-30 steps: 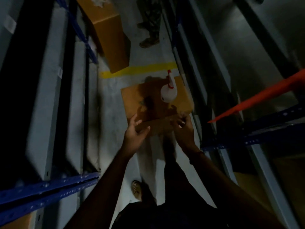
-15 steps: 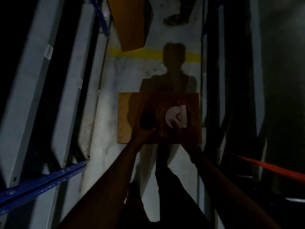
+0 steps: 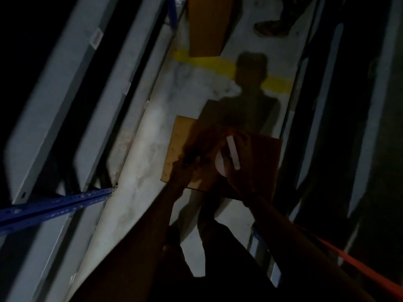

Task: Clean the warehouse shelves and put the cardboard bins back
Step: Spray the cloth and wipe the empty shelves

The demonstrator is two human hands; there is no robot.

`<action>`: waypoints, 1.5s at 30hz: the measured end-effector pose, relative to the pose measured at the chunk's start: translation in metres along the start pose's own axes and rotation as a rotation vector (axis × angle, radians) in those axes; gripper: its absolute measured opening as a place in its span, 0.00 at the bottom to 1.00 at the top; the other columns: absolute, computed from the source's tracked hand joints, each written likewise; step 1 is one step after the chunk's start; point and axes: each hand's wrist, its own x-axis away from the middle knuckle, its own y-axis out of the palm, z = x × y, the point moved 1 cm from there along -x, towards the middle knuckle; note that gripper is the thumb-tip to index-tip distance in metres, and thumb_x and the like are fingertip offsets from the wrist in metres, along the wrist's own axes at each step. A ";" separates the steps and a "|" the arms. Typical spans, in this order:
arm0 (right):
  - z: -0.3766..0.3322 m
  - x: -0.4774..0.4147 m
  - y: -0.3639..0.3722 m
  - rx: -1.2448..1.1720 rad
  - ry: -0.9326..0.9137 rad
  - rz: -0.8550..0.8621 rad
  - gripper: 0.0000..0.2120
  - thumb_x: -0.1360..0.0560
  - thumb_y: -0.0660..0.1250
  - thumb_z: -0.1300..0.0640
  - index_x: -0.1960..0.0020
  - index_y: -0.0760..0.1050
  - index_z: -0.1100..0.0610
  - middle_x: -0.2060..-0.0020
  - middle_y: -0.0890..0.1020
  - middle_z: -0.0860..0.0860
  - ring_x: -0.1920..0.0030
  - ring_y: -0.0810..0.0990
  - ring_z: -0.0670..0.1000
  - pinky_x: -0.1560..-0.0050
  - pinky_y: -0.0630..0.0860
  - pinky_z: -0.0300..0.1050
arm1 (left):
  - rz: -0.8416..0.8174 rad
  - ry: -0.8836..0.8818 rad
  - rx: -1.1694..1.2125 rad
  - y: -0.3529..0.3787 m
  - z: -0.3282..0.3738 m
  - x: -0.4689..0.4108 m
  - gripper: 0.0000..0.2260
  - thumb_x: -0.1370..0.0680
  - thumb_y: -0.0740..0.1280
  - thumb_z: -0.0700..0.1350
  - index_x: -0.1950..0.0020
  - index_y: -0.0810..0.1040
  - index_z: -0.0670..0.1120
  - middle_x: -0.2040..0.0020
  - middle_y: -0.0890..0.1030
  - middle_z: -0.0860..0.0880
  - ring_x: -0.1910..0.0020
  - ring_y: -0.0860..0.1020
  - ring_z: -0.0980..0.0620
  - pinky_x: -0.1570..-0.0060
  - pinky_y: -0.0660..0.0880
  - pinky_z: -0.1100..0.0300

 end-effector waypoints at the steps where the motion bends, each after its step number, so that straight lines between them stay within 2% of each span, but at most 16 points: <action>1: -0.014 -0.003 0.004 -0.029 -0.079 0.005 0.20 0.17 0.57 0.42 0.26 0.64 0.42 0.26 0.67 0.52 0.26 0.65 0.51 0.25 0.58 0.38 | -0.018 -0.040 0.103 -0.011 0.004 0.011 0.26 0.20 0.65 0.58 0.25 0.70 0.49 0.32 0.77 0.46 0.42 0.79 0.51 0.51 0.79 0.59; 3: -0.036 -0.010 0.008 0.021 -0.295 -0.026 0.24 0.17 0.60 0.47 0.23 0.60 0.44 0.26 0.66 0.50 0.27 0.68 0.53 0.27 0.67 0.51 | -0.067 -0.083 0.302 -0.032 0.014 0.041 0.20 0.18 0.62 0.56 0.29 0.73 0.49 0.36 0.80 0.49 0.44 0.81 0.53 0.49 0.80 0.54; 4: -0.053 -0.012 0.008 0.119 -0.446 -0.024 0.26 0.18 0.63 0.51 0.23 0.62 0.53 0.28 0.67 0.55 0.31 0.72 0.56 0.30 0.70 0.54 | -0.078 -0.084 0.395 -0.043 0.016 0.055 0.16 0.17 0.60 0.54 0.31 0.75 0.50 0.39 0.82 0.50 0.45 0.82 0.54 0.47 0.80 0.53; 6: -0.096 -0.021 0.005 0.171 -0.631 -0.050 0.22 0.21 0.68 0.55 0.32 0.72 0.66 0.38 0.74 0.62 0.43 0.77 0.56 0.37 0.76 0.50 | -0.046 -0.060 0.603 -0.067 0.018 0.083 0.15 0.16 0.59 0.50 0.34 0.77 0.48 0.39 0.83 0.48 0.42 0.81 0.50 0.39 0.77 0.47; 9: -0.175 -0.015 0.020 -0.362 -0.377 -0.157 0.14 0.20 0.67 0.56 0.39 0.77 0.64 0.50 0.81 0.48 0.48 0.77 0.36 0.45 0.70 0.28 | 0.059 0.051 0.852 -0.110 0.014 0.125 0.14 0.16 0.58 0.44 0.36 0.77 0.42 0.40 0.83 0.42 0.42 0.81 0.47 0.35 0.75 0.49; 12: -0.233 -0.002 0.053 -0.597 -0.270 -0.247 0.16 0.20 0.64 0.53 0.38 0.77 0.61 0.47 0.82 0.49 0.44 0.78 0.38 0.43 0.70 0.30 | 0.119 0.185 0.995 -0.158 -0.002 0.166 0.12 0.17 0.59 0.40 0.35 0.74 0.41 0.40 0.82 0.42 0.43 0.82 0.47 0.41 0.78 0.53; 16: -0.312 0.024 0.081 -0.671 -0.435 -0.325 0.14 0.21 0.64 0.50 0.39 0.77 0.56 0.47 0.82 0.48 0.44 0.80 0.41 0.42 0.71 0.34 | 0.201 0.326 1.188 -0.221 -0.020 0.223 0.22 0.22 0.61 0.35 0.28 0.70 0.45 0.40 0.80 0.40 0.46 0.83 0.44 0.42 0.80 0.49; 20: -0.388 0.061 0.108 -0.639 -0.638 -0.406 0.19 0.20 0.63 0.47 0.39 0.78 0.60 0.46 0.84 0.50 0.45 0.81 0.46 0.43 0.73 0.35 | 0.235 0.424 1.246 -0.277 -0.032 0.285 0.23 0.24 0.60 0.35 0.29 0.74 0.46 0.36 0.79 0.40 0.43 0.81 0.44 0.44 0.80 0.45; 23: -0.444 0.089 0.119 -0.631 -0.783 -0.456 0.18 0.20 0.62 0.46 0.41 0.79 0.59 0.48 0.83 0.49 0.47 0.81 0.47 0.45 0.74 0.38 | 0.262 0.532 1.304 -0.323 -0.043 0.331 0.22 0.28 0.59 0.39 0.35 0.75 0.49 0.41 0.79 0.43 0.43 0.80 0.43 0.45 0.78 0.40; 28: -0.522 0.130 0.127 -0.657 -1.060 -0.469 0.19 0.19 0.60 0.45 0.43 0.80 0.59 0.52 0.83 0.48 0.52 0.81 0.53 0.50 0.77 0.49 | 0.334 0.776 1.401 -0.375 -0.056 0.406 0.16 0.22 0.59 0.53 0.38 0.76 0.48 0.42 0.80 0.44 0.47 0.78 0.42 0.48 0.72 0.47; 32: -0.578 0.154 0.123 -0.663 -1.168 -0.681 0.17 0.20 0.61 0.40 0.44 0.82 0.49 0.56 0.84 0.50 0.57 0.80 0.56 0.55 0.77 0.56 | 0.543 0.909 1.442 -0.405 -0.052 0.459 0.16 0.18 0.57 0.56 0.43 0.79 0.48 0.49 0.80 0.45 0.54 0.78 0.46 0.56 0.77 0.54; 35: -0.618 0.167 0.111 -0.596 -1.137 -0.954 0.15 0.22 0.59 0.34 0.48 0.81 0.38 0.57 0.85 0.52 0.68 0.79 0.51 0.62 0.79 0.54 | 0.777 0.943 1.399 -0.419 -0.044 0.496 0.15 0.17 0.56 0.56 0.45 0.79 0.50 0.54 0.78 0.47 0.61 0.76 0.48 0.68 0.73 0.60; 37: -0.637 0.177 0.105 -0.564 -1.169 -1.081 0.16 0.22 0.58 0.34 0.55 0.81 0.41 0.55 0.86 0.47 0.67 0.81 0.47 0.61 0.81 0.51 | 0.855 0.986 1.375 -0.423 -0.036 0.521 0.14 0.18 0.56 0.54 0.47 0.79 0.50 0.55 0.79 0.47 0.61 0.77 0.49 0.66 0.73 0.59; 39: -0.651 0.190 0.100 -0.534 -1.225 -1.134 0.19 0.21 0.60 0.37 0.61 0.81 0.46 0.61 0.86 0.47 0.65 0.83 0.44 0.62 0.79 0.41 | 0.897 1.070 1.356 -0.425 -0.029 0.542 0.15 0.17 0.54 0.52 0.52 0.78 0.48 0.61 0.78 0.46 0.66 0.76 0.49 0.68 0.72 0.59; 41: -0.658 0.201 0.096 -0.521 -1.223 -1.183 0.20 0.21 0.63 0.39 0.64 0.81 0.51 0.65 0.85 0.49 0.72 0.80 0.41 0.69 0.72 0.33 | 0.963 1.139 1.360 -0.427 -0.024 0.557 0.15 0.17 0.54 0.51 0.55 0.77 0.47 0.62 0.76 0.47 0.67 0.75 0.51 0.67 0.70 0.58; 45: -0.660 0.213 0.094 -0.513 -1.232 -1.164 0.27 0.22 0.62 0.36 0.67 0.79 0.56 0.70 0.83 0.50 0.74 0.79 0.44 0.69 0.74 0.40 | 1.084 1.208 1.360 -0.428 -0.026 0.574 0.13 0.18 0.56 0.48 0.56 0.77 0.47 0.63 0.77 0.49 0.66 0.76 0.52 0.66 0.73 0.61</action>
